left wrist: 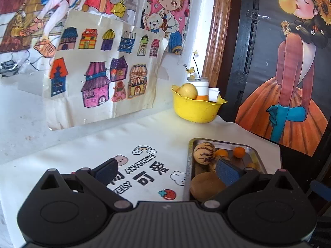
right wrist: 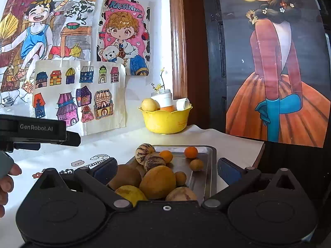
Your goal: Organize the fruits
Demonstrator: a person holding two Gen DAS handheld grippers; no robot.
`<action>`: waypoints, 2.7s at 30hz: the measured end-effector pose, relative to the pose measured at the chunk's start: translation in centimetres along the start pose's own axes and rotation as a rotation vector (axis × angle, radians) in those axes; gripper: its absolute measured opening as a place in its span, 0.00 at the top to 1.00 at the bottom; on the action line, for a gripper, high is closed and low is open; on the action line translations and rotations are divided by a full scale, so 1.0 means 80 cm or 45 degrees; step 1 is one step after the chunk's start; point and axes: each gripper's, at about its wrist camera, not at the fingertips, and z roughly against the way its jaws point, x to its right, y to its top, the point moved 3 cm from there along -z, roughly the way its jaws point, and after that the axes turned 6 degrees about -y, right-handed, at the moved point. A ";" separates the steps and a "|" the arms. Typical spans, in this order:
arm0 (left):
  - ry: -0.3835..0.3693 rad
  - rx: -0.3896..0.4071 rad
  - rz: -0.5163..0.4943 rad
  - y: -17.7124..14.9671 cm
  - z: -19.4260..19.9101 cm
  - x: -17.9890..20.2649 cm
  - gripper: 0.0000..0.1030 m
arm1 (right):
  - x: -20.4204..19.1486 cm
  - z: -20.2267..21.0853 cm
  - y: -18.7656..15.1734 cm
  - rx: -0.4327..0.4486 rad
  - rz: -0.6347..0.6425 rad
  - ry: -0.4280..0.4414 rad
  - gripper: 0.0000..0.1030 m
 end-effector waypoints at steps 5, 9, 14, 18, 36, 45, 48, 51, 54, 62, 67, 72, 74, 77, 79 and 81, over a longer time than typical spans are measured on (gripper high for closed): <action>0.007 0.018 0.020 -0.007 0.010 -0.009 0.00 | -0.008 0.014 0.001 0.034 0.021 -0.026 0.01; 0.000 0.012 0.025 -0.013 0.016 -0.015 0.00 | -0.015 0.025 0.003 0.063 0.038 -0.036 0.01; 0.003 0.008 0.025 -0.019 0.024 -0.024 0.00 | -0.021 0.040 -0.001 0.072 0.018 -0.056 0.01; 0.023 0.020 0.019 -0.024 0.033 -0.032 0.00 | -0.027 0.049 -0.004 0.065 0.017 -0.060 0.01; 0.082 0.079 0.002 -0.053 0.073 -0.067 0.00 | -0.050 0.077 -0.021 0.086 0.014 -0.092 0.01; 0.104 0.095 -0.011 -0.072 0.098 -0.084 0.00 | -0.068 0.103 -0.043 0.133 0.031 -0.106 0.00; 0.110 0.103 -0.009 -0.077 0.106 -0.090 0.00 | -0.071 0.110 -0.049 0.129 0.020 -0.097 0.00; 0.108 0.108 -0.002 -0.083 0.116 -0.094 0.00 | -0.076 0.116 -0.055 0.133 0.026 -0.094 0.00; 0.091 0.119 -0.020 -0.091 0.125 -0.095 0.00 | -0.079 0.122 -0.060 0.142 0.018 -0.087 0.00; 0.071 0.134 -0.011 -0.115 0.144 -0.111 0.00 | -0.085 0.130 -0.076 0.124 0.017 -0.053 0.00; 0.053 0.156 -0.037 -0.123 0.152 -0.113 0.00 | -0.086 0.136 -0.081 0.125 0.011 -0.036 0.00; 0.049 0.156 -0.039 -0.126 0.155 -0.114 0.00 | -0.087 0.137 -0.085 0.118 0.011 -0.032 0.00; 0.053 0.149 -0.034 -0.128 0.154 -0.114 0.00 | -0.086 0.136 -0.086 0.113 0.011 -0.033 0.00; 0.057 0.143 -0.030 -0.130 0.153 -0.116 0.00 | -0.086 0.135 -0.087 0.108 0.012 -0.033 0.00; 0.056 0.139 -0.031 -0.131 0.152 -0.116 0.00 | -0.087 0.134 -0.087 0.106 0.012 -0.032 0.00; 0.051 0.139 -0.029 -0.132 0.152 -0.115 0.00 | -0.088 0.134 -0.087 0.104 0.016 -0.032 0.00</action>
